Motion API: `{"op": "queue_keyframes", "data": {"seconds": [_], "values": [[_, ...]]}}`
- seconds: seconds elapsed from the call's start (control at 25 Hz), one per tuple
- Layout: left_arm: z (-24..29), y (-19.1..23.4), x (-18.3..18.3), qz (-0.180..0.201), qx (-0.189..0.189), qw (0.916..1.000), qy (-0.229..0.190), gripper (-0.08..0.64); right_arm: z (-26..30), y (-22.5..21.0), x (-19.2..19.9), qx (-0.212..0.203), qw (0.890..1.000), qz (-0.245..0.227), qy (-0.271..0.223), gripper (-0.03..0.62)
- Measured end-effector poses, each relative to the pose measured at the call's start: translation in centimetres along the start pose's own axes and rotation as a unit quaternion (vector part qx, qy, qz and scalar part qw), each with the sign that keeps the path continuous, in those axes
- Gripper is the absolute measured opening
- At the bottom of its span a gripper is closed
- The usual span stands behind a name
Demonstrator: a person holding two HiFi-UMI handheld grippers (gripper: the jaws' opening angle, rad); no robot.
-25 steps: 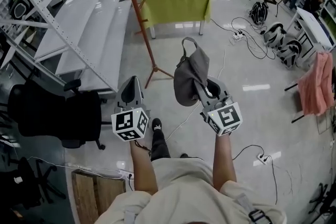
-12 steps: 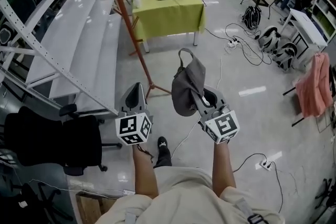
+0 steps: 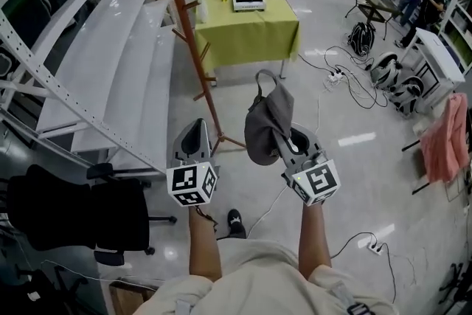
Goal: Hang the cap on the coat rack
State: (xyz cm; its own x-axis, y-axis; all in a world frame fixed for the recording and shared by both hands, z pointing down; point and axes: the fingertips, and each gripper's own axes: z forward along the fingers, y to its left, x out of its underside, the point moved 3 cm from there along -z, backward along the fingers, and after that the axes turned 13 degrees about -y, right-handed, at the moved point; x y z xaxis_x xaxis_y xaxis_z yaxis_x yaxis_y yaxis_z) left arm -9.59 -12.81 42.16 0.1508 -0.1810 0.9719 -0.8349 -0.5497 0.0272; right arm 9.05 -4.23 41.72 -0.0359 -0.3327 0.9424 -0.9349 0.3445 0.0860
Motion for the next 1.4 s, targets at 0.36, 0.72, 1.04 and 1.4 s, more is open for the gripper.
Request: {"op": "queue_keyframes", "data": {"seconds": [0.36,0.72,1.04,1.4], "values": [[3.6,4.9,0.8,-0.009,0.007,0.9999,0.006,0.008,7.7,1.2,1.0,-0.027,0.999,-0.004,-0.018,0.038],[4.8,8.9,1.5,-0.014,0.005,0.9998,0.01,0.008,13.3,2.4,2.4,-0.052,0.998,-0.016,-0.026,0.038],[6.3,11.1,1.8,-0.015,-0.028,0.9994,0.017,0.008,16.6,1.5,2.3,-0.081,0.996,-0.01,-0.045,0.038],[11.3,10.8,0.2,0.009,-0.047,0.9988,0.003,0.008,20.6,-0.4,-1.1,-0.146,0.982,-0.004,-0.12,0.038]]}}
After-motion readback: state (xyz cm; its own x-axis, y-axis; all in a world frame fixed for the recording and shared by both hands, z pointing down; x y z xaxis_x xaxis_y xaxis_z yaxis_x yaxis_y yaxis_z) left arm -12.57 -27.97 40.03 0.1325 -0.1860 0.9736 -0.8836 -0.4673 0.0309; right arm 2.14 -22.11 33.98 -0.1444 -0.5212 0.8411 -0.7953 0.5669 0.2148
